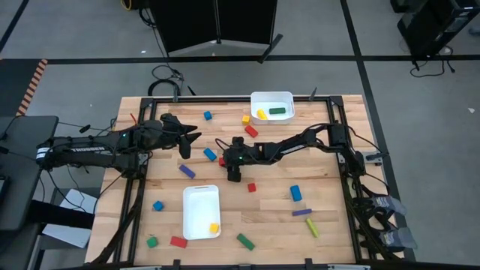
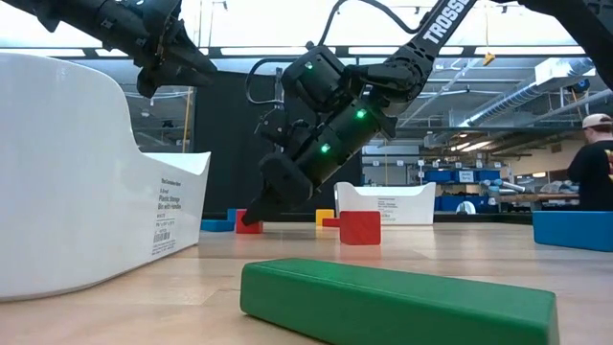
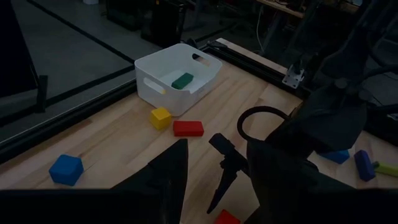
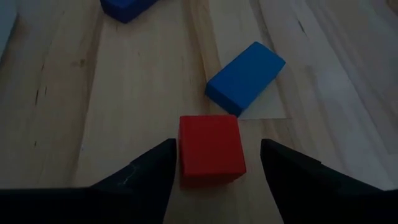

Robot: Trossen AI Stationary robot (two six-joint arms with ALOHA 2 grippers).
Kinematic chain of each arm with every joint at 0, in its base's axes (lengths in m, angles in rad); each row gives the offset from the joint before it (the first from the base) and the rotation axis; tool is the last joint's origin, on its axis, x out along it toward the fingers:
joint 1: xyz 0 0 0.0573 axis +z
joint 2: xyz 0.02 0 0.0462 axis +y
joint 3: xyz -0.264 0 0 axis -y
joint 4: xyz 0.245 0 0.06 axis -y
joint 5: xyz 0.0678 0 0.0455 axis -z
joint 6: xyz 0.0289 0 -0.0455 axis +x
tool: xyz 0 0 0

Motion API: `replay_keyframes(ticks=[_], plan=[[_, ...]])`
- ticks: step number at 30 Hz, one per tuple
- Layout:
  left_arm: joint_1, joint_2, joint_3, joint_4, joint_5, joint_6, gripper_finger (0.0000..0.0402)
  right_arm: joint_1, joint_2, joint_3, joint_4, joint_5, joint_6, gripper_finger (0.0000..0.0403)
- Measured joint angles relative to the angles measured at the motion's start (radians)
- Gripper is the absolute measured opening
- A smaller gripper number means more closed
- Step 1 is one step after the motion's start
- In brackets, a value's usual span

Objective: Sort blocks by size
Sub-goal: Put the red small block into the bottom white bin

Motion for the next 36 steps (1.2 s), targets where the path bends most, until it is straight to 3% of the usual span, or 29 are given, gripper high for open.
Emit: replay_keyframes(ticks=[11,26,36], plan=[[0.000,0.000,0.000,0.002,0.000,0.001,0.0172,0.002,0.049,0.001,0.064,-0.042,0.005,0.0206],[-0.002,0.000,0.000,0.000,0.001,0.005,0.0172,0.016,0.079,0.003,0.134,-0.002,0.006,0.0146],[-0.002,0.000,0.000,-0.007,0.001,0.004,0.0172,0.075,-0.054,0.000,0.163,0.001,-0.036,0.0150]])
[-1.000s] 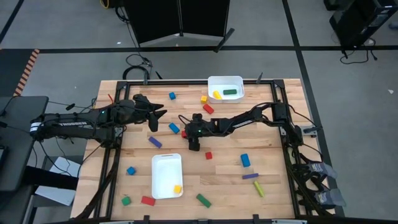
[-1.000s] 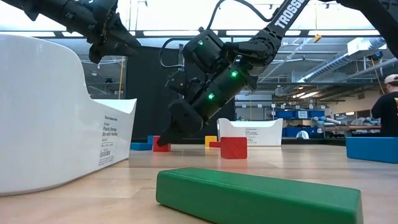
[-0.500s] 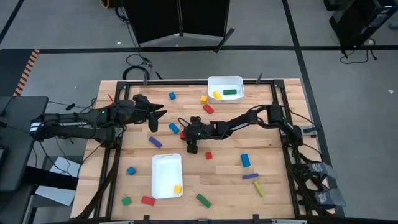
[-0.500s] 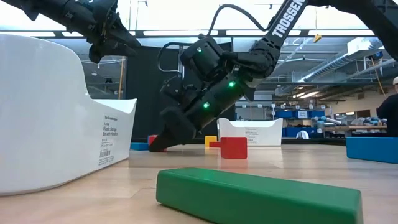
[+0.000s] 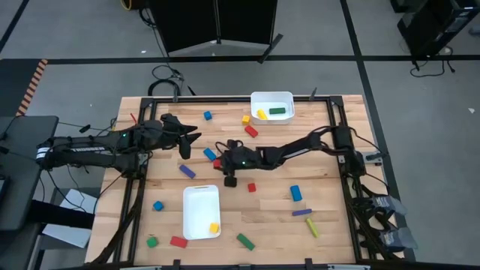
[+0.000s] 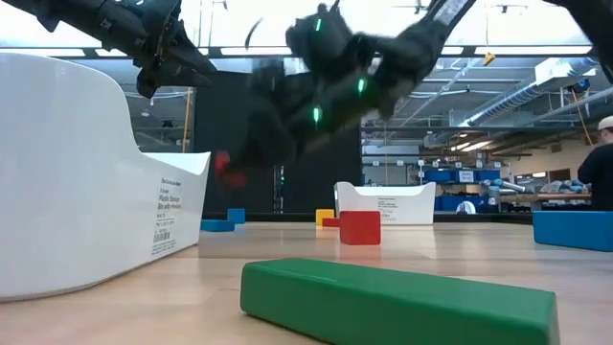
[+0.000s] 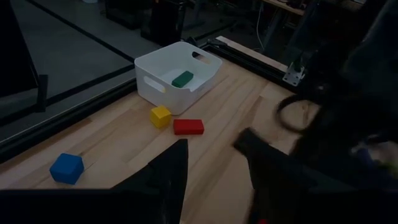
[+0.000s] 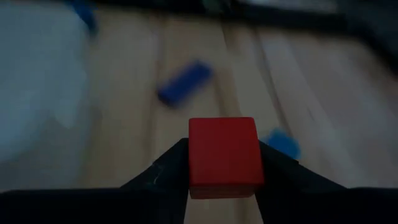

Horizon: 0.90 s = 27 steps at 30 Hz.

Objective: Sort blocks by size
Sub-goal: Put the red small block into the bottom white bin

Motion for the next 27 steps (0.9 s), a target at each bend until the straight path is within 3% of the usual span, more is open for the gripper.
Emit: replay_keyframes(ticks=[15,27], plan=[[0.000,0.000,0.000,0.001,0.000,-0.007,0.0172,0.203,-0.028,0.000,0.267,-0.027,-0.015,0.0151],[0.000,0.000,0.000,0.001,0.000,-0.023,0.0172,0.229,-0.028,0.000,0.309,-0.023,0.041,0.0177]])
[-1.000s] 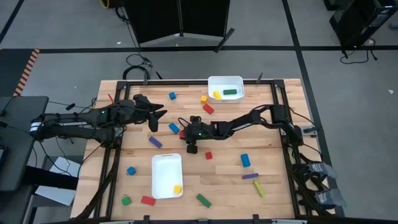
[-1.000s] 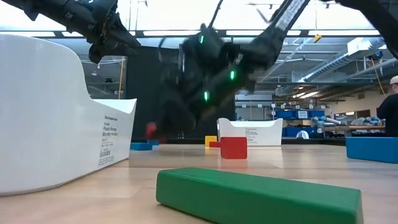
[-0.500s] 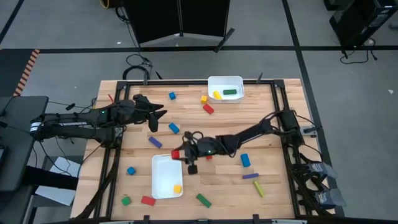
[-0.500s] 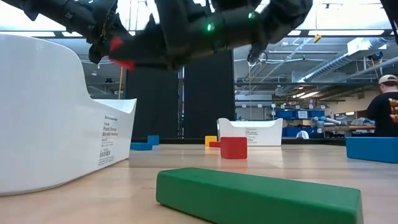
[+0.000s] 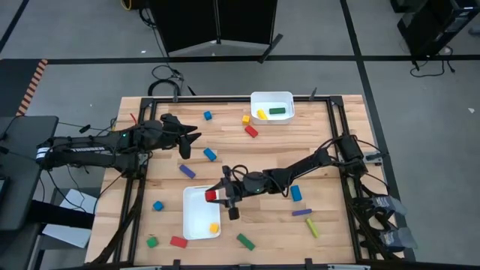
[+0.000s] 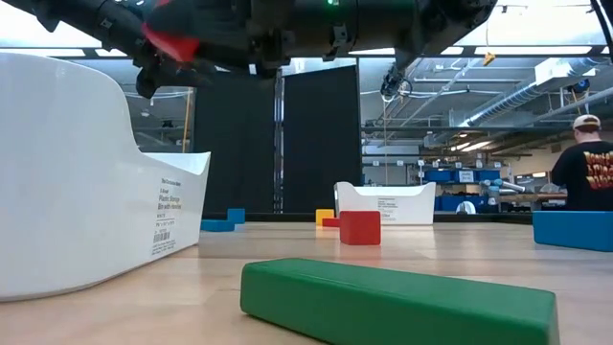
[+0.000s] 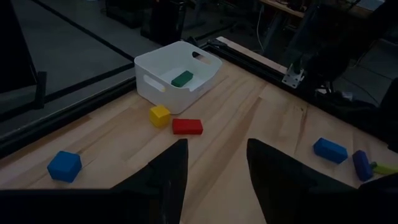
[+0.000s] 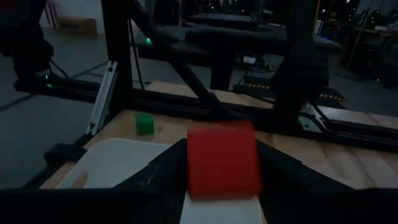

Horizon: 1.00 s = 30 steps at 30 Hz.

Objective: Sort blocks by size
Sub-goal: Put the red small block into the bottom white bin, then put the blue large block into the top white bin

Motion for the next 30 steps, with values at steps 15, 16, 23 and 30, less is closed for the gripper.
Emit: replay_keyframes(ticks=[15,16,23,30], plan=[[0.000,0.010,0.000,-0.025,0.000,-0.088,0.0172,-0.003,-0.050,-0.010,0.002,0.079,-0.065,0.0242],[0.000,0.017,0.000,-0.040,0.000,-0.107,0.0172,-0.003,-0.071,-0.026,0.014,0.091,-0.073,0.0239],[0.000,0.140,-0.001,-0.106,0.007,-0.139,0.0172,-0.063,-0.270,-0.359,0.245,0.130,-0.041,0.0216],[0.002,0.384,0.061,-0.061,0.111,0.006,0.0172,-0.124,-0.535,-0.724,0.333,0.158,0.042,0.0212]])
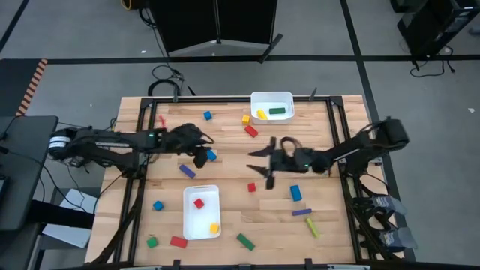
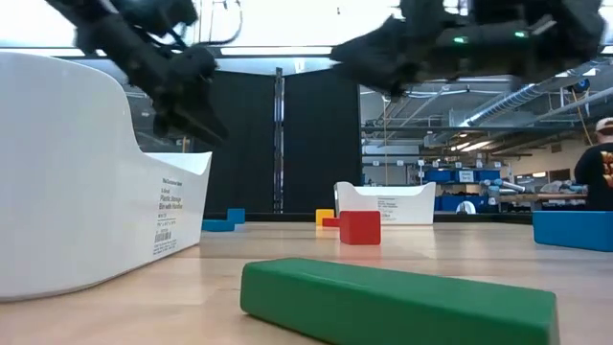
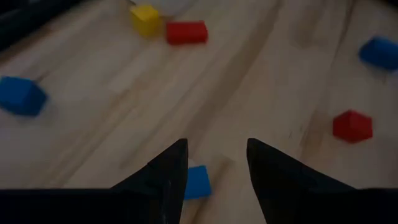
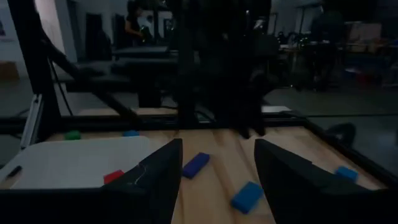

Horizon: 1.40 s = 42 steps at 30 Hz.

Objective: Sort blocks by size
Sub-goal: Put the blue large block into the top white bin

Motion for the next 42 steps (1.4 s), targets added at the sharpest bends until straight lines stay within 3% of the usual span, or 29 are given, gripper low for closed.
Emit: replay_keyframes(ticks=[4,8,13,17,25,42], plan=[[0.014,0.176,0.142,-0.099,0.058,0.121,0.0175,-0.019,-0.137,-0.104,0.002,0.000,0.001,0.0214],[0.025,0.346,0.352,-0.319,0.073,0.280,0.0183,-0.033,-0.226,-0.152,0.003,0.000,0.000,0.0213],[0.033,0.549,0.580,-0.589,0.020,0.567,0.0203,-0.033,-0.273,-0.162,-0.051,-0.003,-0.013,0.0207],[0.043,0.669,0.666,-0.728,-0.021,0.759,0.0228,-0.033,-0.270,-0.162,-0.054,-0.004,-0.013,0.0205],[0.079,0.787,0.678,-0.801,0.008,0.861,0.0265,-0.032,-0.269,-0.162,-0.057,-0.005,-0.022,0.0204],[0.078,0.808,0.642,-0.751,0.085,0.916,0.0269,-0.032,-0.268,-0.162,-0.057,-0.005,-0.023,0.0197]])
